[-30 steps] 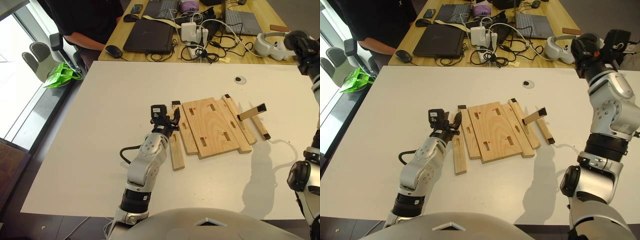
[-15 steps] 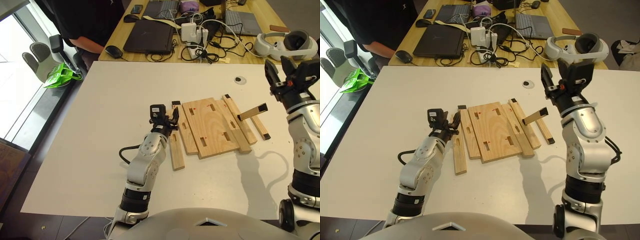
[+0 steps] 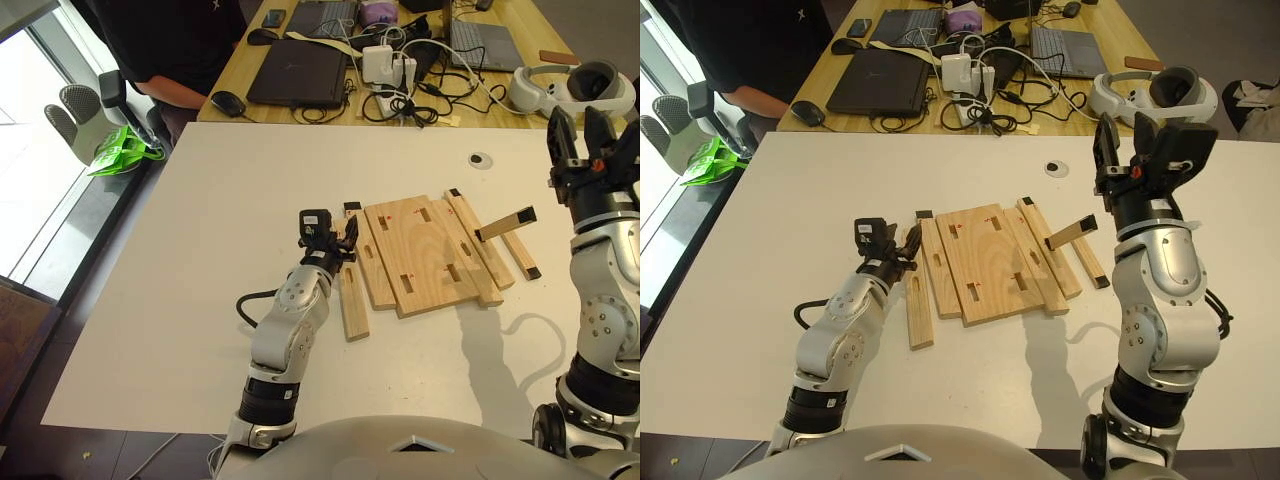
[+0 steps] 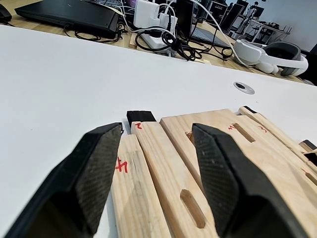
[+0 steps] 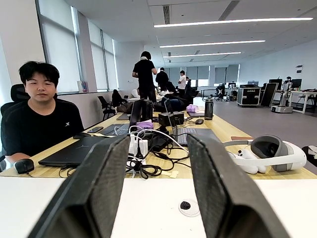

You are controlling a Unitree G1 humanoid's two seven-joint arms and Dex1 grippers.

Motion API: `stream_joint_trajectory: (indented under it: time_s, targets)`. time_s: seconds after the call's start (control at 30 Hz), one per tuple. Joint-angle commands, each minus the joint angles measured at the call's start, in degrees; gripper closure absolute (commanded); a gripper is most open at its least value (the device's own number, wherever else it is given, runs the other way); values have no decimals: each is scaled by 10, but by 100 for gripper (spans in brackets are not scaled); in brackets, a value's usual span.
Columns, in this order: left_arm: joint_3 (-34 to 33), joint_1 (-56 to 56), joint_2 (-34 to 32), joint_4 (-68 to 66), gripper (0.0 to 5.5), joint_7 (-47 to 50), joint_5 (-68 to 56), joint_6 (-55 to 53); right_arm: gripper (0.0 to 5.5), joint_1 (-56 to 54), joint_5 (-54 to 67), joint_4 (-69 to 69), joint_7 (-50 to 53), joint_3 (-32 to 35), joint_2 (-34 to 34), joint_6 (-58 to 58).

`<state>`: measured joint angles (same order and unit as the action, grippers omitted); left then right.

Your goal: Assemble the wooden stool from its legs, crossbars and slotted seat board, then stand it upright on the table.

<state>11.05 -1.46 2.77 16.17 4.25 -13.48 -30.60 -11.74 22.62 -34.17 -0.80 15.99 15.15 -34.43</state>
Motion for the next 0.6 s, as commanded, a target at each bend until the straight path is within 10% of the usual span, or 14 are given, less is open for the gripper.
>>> stream_joint_trajectory:
  time_s: [0.03, 0.6]
  targets:
    - [0, -5, 2, 4, 291, -10, 5, -15, 339, -44, -9, 48, 24, 7, -21, 21]
    - [-8, -10, 5, 3, 291, -28, 11, -33, 339, -31, 23, 220, 106, 65, -115, -71]
